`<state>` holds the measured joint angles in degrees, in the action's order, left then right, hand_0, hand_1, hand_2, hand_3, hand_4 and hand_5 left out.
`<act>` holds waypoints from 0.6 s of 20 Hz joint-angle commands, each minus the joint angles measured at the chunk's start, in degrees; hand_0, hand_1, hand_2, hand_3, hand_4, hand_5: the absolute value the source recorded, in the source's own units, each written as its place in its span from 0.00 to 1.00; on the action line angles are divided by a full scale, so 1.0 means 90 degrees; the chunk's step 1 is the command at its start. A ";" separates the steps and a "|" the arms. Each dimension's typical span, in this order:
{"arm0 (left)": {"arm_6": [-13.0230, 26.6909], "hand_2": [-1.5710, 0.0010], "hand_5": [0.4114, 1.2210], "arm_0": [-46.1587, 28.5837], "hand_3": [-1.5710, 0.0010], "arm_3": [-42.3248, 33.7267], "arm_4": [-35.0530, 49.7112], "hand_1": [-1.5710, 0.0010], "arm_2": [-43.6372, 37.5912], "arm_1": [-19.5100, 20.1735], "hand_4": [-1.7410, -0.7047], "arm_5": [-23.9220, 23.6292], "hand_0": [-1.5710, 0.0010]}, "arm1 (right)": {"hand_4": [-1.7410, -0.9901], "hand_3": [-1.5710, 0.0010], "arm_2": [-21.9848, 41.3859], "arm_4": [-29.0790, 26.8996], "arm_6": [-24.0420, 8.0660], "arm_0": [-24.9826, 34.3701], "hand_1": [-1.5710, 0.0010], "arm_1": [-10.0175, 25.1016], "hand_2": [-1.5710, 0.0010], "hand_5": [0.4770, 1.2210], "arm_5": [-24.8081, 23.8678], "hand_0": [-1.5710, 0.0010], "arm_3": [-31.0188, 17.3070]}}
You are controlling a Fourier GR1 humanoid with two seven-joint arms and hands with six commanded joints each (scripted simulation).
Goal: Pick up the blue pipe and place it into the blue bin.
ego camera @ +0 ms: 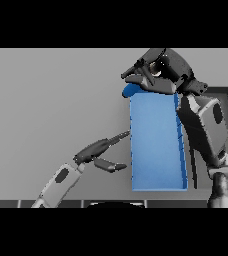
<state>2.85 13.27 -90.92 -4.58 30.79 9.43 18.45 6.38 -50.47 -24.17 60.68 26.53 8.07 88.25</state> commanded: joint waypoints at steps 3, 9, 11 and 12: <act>0.0147 1.00 0.09 0.0005 1.00 0.0008 0.0021 1.00 -0.0044 -0.0018 0.80 -0.0039 1.00 | 0.00 0.00 -0.0253 0.0510 -0.0051 -0.0139 0.00 0.0219 0.00 0.88 0.0127 0.00 -0.0777; 0.0259 1.00 0.09 0.0074 1.00 0.0058 0.0122 1.00 -0.0124 -0.0030 0.82 0.0005 1.00 | 0.00 0.00 -0.0431 0.1164 -0.0452 -0.1406 0.00 0.0060 0.00 0.87 -0.0011 0.00 -0.1204; 0.0170 1.00 0.08 0.0005 1.00 0.0057 0.0097 1.00 -0.0108 0.0023 0.82 0.0025 1.00 | 0.00 0.00 -0.0408 0.1423 -0.0648 -0.1835 0.00 -0.0041 0.00 0.86 -0.0145 0.00 -0.1256; 0.0205 1.00 0.08 0.0038 1.00 0.0115 0.0076 1.00 -0.0114 -0.0010 0.82 0.0003 1.00 | 0.00 0.00 -0.0395 0.1471 -0.0816 -0.2069 0.00 -0.0129 0.00 0.86 -0.0277 0.00 -0.1175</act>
<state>4.77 13.61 -89.89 -3.91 29.77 9.34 18.46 2.85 -37.15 -31.74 41.96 25.32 5.76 77.64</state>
